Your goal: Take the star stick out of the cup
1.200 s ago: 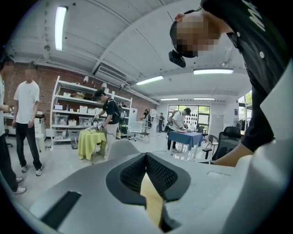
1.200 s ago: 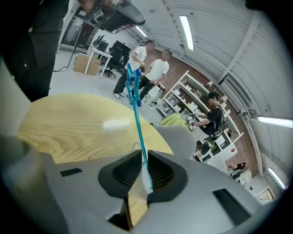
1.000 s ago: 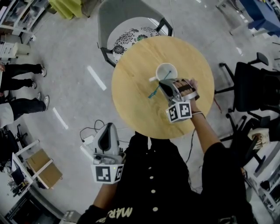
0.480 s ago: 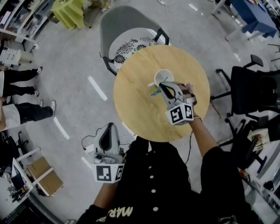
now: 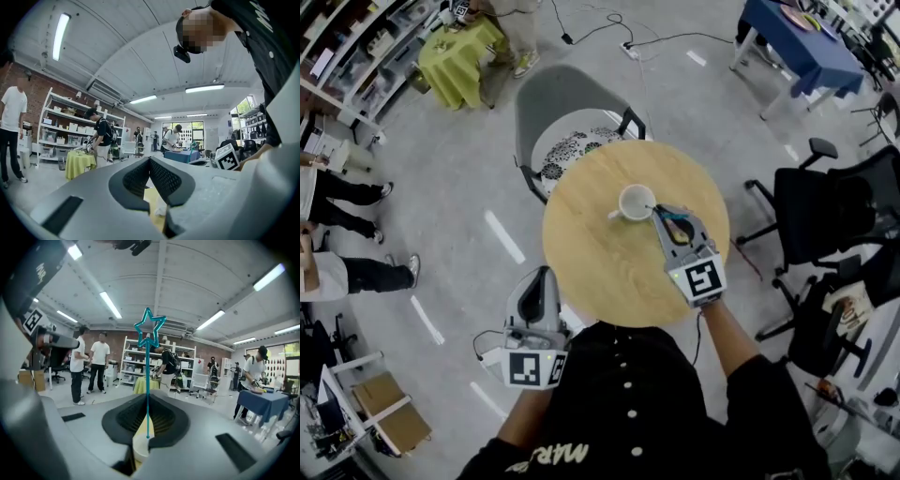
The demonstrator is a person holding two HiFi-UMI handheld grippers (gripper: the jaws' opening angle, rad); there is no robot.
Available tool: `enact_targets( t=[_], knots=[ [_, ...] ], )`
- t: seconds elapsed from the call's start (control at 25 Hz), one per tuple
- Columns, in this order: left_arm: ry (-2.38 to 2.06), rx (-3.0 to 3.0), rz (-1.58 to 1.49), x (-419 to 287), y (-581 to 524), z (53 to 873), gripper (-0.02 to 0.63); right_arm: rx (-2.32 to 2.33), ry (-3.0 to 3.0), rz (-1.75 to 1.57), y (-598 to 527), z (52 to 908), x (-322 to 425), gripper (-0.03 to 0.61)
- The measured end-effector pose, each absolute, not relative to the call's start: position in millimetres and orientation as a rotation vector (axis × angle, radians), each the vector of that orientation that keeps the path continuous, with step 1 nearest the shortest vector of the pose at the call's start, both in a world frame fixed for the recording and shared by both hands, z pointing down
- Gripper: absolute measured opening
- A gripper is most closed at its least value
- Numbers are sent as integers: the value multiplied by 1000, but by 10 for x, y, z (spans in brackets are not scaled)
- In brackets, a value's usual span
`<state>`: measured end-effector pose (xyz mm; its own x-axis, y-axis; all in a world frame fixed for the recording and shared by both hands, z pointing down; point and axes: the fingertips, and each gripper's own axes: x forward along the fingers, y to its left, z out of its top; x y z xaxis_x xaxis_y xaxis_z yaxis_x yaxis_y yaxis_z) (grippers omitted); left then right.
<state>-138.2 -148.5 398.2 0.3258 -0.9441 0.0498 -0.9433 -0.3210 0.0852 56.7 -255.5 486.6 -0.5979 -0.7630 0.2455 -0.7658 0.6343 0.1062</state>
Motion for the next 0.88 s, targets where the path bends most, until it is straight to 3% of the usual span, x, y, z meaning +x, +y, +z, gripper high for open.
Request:
enact_targets(
  t=[0.4,0.88],
  knots=[
    [-1696,2586,-116,-1207,-1614,3608,3,1604,-2651,52,-2010,3816,1317,18],
    [-1638,2656,-160,-1096,-1763,3297,3,1845,-2598,47,-1540,3247,1859,18]
  ],
)
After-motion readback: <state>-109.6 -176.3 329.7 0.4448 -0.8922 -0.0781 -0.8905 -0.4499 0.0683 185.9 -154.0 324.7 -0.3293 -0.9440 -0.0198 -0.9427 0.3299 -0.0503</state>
